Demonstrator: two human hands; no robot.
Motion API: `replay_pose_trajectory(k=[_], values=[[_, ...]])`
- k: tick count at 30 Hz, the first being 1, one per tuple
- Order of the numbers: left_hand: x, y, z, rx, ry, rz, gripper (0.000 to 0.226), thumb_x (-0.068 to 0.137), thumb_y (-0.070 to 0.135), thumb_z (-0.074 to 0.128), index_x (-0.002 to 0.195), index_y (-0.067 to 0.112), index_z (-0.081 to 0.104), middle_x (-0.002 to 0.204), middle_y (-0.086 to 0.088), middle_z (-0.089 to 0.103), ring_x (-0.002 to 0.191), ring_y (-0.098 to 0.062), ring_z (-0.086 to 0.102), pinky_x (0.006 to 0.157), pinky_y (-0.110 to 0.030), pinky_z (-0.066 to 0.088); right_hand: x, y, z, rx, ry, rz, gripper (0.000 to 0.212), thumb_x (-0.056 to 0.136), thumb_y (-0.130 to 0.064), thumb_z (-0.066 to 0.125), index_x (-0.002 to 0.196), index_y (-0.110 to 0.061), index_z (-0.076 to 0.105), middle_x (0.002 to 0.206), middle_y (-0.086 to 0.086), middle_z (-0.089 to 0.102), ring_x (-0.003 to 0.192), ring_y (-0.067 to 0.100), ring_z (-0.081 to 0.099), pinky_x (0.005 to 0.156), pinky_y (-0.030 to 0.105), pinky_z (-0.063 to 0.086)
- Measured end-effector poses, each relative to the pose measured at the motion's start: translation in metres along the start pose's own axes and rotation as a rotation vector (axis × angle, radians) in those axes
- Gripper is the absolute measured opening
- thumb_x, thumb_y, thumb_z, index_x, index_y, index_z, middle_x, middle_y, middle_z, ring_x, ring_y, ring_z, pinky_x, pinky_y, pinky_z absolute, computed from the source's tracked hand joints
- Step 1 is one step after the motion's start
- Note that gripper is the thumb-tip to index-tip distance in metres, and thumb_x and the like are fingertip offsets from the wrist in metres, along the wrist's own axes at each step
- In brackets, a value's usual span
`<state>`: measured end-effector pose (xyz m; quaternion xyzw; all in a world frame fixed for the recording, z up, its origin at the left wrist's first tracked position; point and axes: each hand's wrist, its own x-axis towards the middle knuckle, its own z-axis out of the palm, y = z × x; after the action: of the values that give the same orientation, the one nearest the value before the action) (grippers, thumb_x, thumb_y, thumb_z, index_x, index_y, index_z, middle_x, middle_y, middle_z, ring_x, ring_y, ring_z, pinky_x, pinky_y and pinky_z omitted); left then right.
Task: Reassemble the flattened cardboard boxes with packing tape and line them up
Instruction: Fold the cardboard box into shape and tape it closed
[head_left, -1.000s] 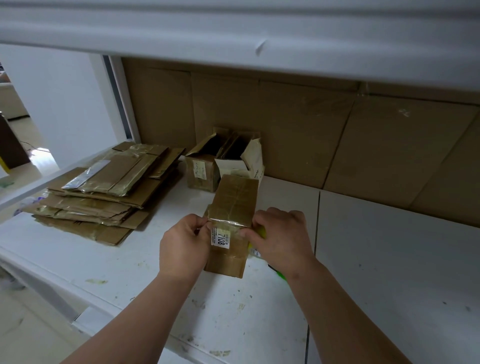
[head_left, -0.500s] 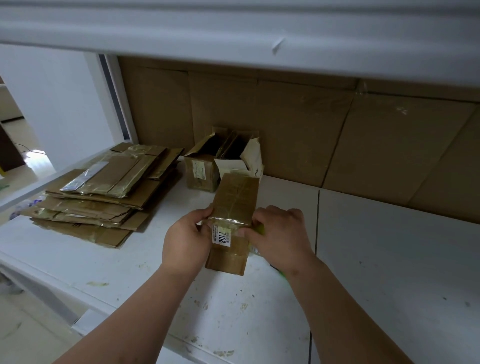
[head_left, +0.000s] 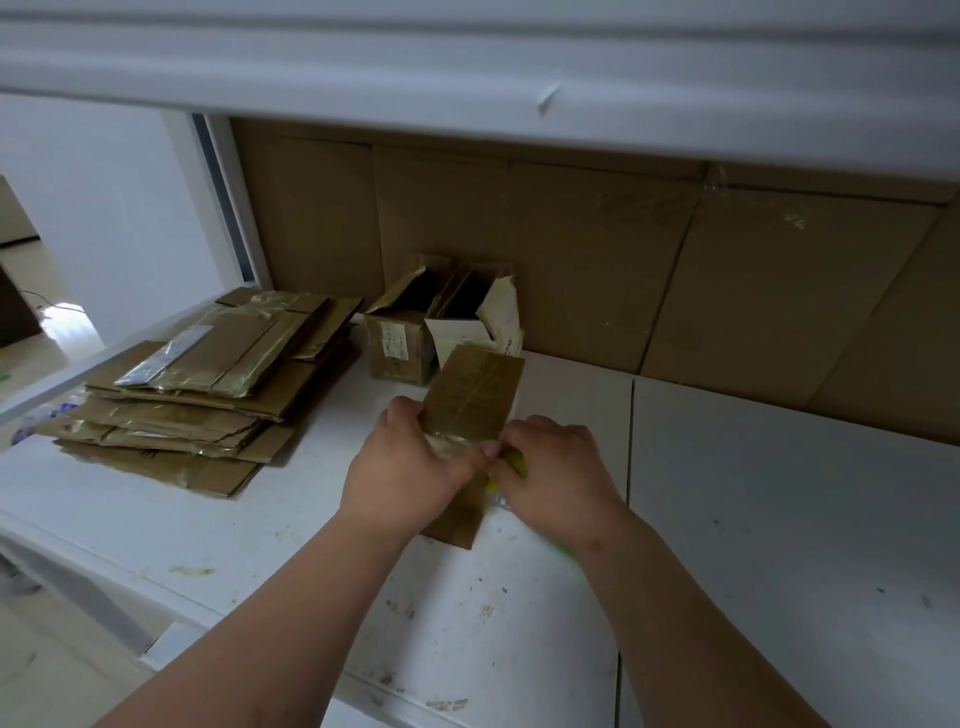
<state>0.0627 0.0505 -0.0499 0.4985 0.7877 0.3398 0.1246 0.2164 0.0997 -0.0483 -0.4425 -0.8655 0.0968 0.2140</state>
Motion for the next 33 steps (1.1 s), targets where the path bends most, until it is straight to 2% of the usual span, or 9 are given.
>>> replay_pose_trajectory(k=[3,6,9,11,16,19,23,29,33], values=[[0.002,0.0,0.005,0.018,0.017,0.025,0.096,0.06,0.07,0.078,0.13,0.014,0.043,0.12,0.0,0.052,0.108,-0.021,0.054,0.088,-0.039,0.051,-0.005,-0.001,-0.006,0.175,-0.09,0.0,0.017,0.093,-0.023,0.053,0.103,-0.02,0.067,0.104,0.0,0.062,0.093,0.018,0.059,0.089,0.033,0.046],[0.004,-0.004,0.006,-0.021,0.023,0.038,0.104,0.058,0.06,0.086,0.137,0.012,0.04,0.131,-0.005,0.045,0.117,-0.023,0.05,0.092,-0.037,0.049,-0.007,0.0,-0.008,0.362,-0.152,0.077,0.029,0.083,-0.024,0.058,0.109,-0.025,0.069,0.111,-0.003,0.064,0.1,0.014,0.059,0.087,0.031,0.049],[0.007,-0.008,0.001,-0.053,0.023,0.059,0.097,0.062,0.054,0.086,0.139,0.014,0.042,0.133,-0.004,0.046,0.117,-0.022,0.05,0.086,-0.031,0.043,-0.011,0.004,-0.005,0.637,-0.16,0.189,0.039,0.078,-0.014,0.06,0.113,-0.031,0.063,0.104,-0.004,0.066,0.092,0.011,0.062,0.074,0.023,0.049],[0.009,-0.01,-0.004,-0.037,0.004,0.083,0.093,0.064,0.053,0.084,0.14,0.018,0.043,0.133,-0.002,0.049,0.116,-0.021,0.052,0.083,-0.028,0.039,-0.014,0.008,-0.002,0.782,-0.167,0.239,0.04,0.082,-0.004,0.064,0.11,-0.033,0.057,0.094,0.002,0.068,0.082,0.014,0.065,0.07,0.031,0.052],[0.019,-0.019,-0.021,-0.064,-0.083,0.199,0.078,0.071,0.046,0.083,0.139,0.033,0.046,0.137,0.005,0.052,0.122,-0.017,0.051,0.088,-0.027,0.038,-0.027,0.011,0.013,0.987,-0.282,0.289,0.03,0.086,-0.022,0.074,0.11,-0.016,0.057,0.09,-0.004,0.071,0.08,0.009,0.067,0.073,0.026,0.053],[0.023,-0.023,-0.023,-0.105,-0.071,0.178,0.082,0.071,0.043,0.084,0.14,0.025,0.043,0.136,0.003,0.05,0.12,-0.017,0.05,0.09,-0.029,0.039,-0.032,0.007,0.025,1.14,-0.323,0.269,0.028,0.077,-0.027,0.066,0.103,-0.015,0.062,0.092,-0.004,0.072,0.084,0.009,0.066,0.078,0.025,0.051],[0.027,-0.029,-0.024,0.029,-0.079,0.193,0.083,0.076,0.044,0.08,0.143,0.012,0.043,0.147,-0.006,0.036,0.128,-0.022,0.046,0.093,-0.024,0.038,-0.035,-0.002,0.029,1.148,-0.376,0.252,0.025,0.08,-0.03,0.06,0.101,-0.019,0.066,0.093,-0.006,0.071,0.086,0.01,0.064,0.081,0.025,0.05],[0.034,-0.029,-0.034,0.055,-0.161,0.22,0.066,0.085,0.044,0.072,0.14,0.013,0.052,0.146,-0.004,0.043,0.129,-0.02,0.047,0.097,-0.025,0.038,-0.039,-0.007,0.028,1.061,-0.377,0.237,0.013,0.095,-0.028,0.055,0.1,-0.023,0.067,0.094,-0.006,0.069,0.088,0.012,0.062,0.084,0.03,0.049],[0.035,-0.029,-0.04,0.063,-0.212,0.208,0.07,0.087,0.047,0.067,0.145,0.014,0.046,0.152,-0.002,0.042,0.135,-0.02,0.042,0.103,-0.025,0.032,-0.043,-0.012,0.031,1.009,-0.364,0.246,0.029,0.091,-0.04,0.054,0.105,-0.018,0.067,0.101,0.005,0.072,0.092,0.019,0.064,0.089,0.044,0.051]])
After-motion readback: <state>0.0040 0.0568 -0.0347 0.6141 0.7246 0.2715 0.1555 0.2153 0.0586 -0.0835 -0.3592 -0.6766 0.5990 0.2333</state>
